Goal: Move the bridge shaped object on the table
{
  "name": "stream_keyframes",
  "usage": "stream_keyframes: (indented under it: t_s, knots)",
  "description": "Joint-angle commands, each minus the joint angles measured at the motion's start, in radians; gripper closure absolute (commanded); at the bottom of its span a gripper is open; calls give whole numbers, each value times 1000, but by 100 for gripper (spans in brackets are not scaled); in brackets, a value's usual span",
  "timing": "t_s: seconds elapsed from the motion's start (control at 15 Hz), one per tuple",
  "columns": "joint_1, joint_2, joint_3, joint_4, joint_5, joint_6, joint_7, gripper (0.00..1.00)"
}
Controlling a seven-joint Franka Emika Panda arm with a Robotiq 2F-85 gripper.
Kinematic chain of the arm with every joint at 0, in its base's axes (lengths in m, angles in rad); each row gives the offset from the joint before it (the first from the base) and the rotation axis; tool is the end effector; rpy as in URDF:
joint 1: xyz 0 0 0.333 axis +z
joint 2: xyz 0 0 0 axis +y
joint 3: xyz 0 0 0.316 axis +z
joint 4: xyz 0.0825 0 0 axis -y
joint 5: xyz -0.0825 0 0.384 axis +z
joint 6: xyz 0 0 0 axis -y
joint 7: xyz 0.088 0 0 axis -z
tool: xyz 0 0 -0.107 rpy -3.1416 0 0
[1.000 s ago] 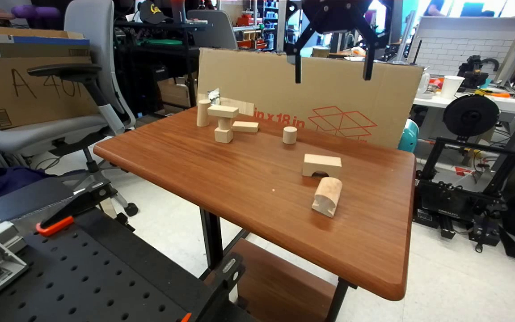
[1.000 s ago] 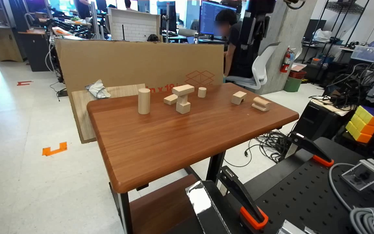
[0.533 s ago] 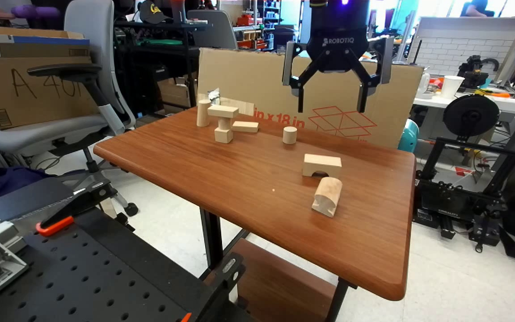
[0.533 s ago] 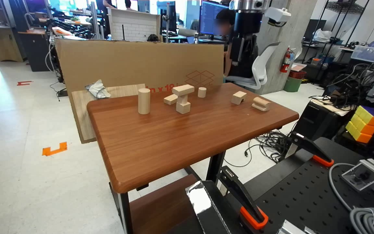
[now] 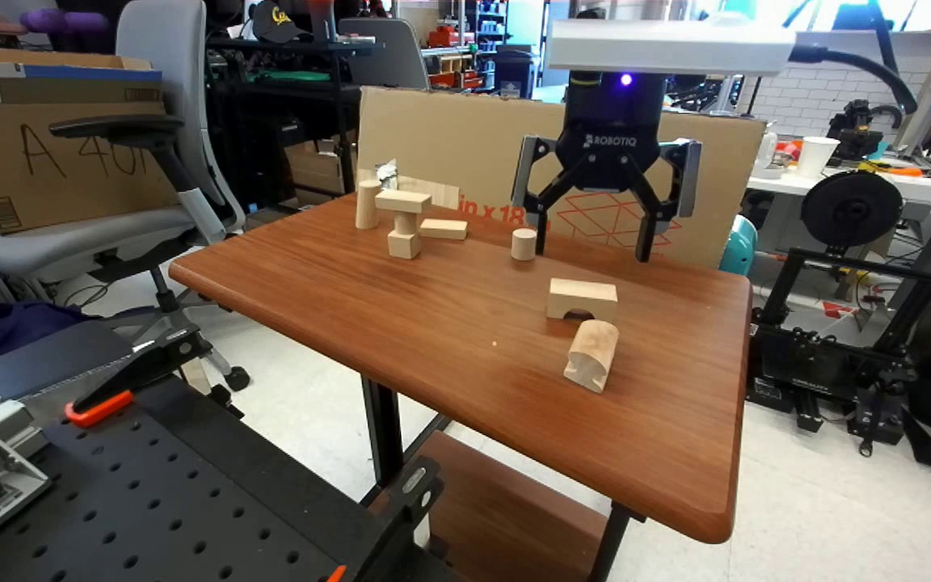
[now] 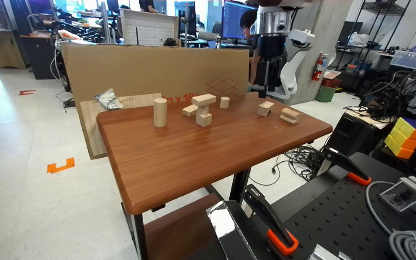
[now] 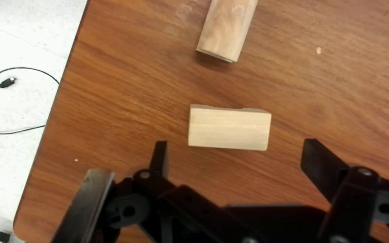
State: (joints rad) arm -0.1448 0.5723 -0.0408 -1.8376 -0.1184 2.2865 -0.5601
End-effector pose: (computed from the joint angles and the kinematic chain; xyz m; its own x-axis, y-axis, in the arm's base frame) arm 0.6217 -0.1181 0.2068 0.8836 0.4394 -0.1616 0.4478 -0.8940 0.0177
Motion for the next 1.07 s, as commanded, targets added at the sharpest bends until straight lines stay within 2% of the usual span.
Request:
stream_keyframes:
  t_s: [0.0, 0.6, 0.67, 0.73, 1.0]
  knots:
    - [-21, 60, 8, 77, -26, -69, -9, 0]
    - [-17, 125, 3, 112, -67, -135, -10, 0]
    - [-18, 128, 4, 114, -68, -131, -10, 25]
    - [-18, 129, 4, 117, -68, -126, -8, 26]
    - [-16, 105, 10, 94, -77, -101, -14, 57]
